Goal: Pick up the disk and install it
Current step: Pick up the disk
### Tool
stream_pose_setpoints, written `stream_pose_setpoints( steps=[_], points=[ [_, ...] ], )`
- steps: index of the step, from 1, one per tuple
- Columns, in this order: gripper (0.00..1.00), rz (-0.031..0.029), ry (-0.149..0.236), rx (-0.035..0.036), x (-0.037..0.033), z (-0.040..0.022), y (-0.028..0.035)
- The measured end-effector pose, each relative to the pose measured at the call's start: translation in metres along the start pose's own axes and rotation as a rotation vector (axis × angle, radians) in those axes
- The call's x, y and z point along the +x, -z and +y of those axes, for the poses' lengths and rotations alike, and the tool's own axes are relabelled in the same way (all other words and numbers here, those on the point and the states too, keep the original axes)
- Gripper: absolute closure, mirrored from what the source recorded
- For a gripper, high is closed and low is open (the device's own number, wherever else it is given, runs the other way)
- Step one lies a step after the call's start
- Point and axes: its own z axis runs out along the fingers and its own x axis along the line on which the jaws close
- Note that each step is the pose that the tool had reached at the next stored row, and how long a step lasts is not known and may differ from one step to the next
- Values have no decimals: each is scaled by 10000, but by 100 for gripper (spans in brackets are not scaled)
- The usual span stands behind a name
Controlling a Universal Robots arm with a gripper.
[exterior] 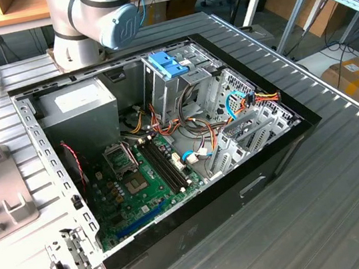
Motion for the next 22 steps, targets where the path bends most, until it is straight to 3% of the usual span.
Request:
stream_pose_setpoints(
  steps=[15,22],
  points=[
    [63,-4,0,-1,-9,-1,147],
    [63,-5,0,-1,-15,-3,255]
  ],
)
